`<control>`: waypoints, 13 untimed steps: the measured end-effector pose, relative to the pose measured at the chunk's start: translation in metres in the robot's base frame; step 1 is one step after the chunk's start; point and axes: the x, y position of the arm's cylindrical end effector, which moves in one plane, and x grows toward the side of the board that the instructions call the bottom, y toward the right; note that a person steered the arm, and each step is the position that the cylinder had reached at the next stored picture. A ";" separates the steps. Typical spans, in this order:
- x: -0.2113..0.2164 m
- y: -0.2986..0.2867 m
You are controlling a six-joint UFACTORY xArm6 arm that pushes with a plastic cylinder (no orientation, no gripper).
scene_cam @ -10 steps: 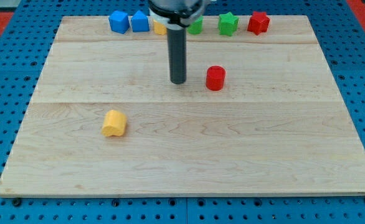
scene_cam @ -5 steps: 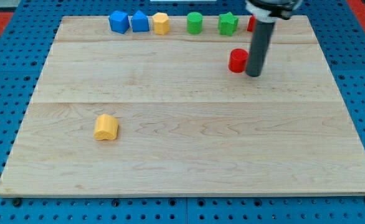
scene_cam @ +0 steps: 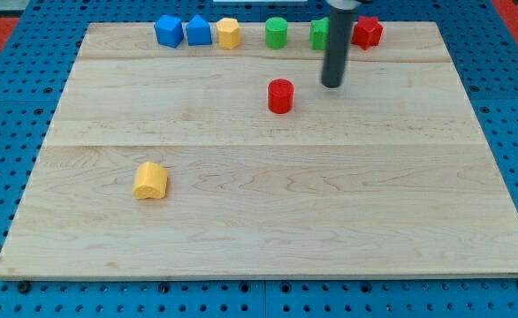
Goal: Slide the red circle to the left of the blue cube
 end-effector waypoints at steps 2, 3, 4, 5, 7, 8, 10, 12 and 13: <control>0.001 -0.107; -0.019 -0.114; -0.041 -0.097; -0.040 -0.198; -0.033 -0.302; -0.022 -0.332; -0.014 -0.383; -0.062 -0.342; -0.088 -0.312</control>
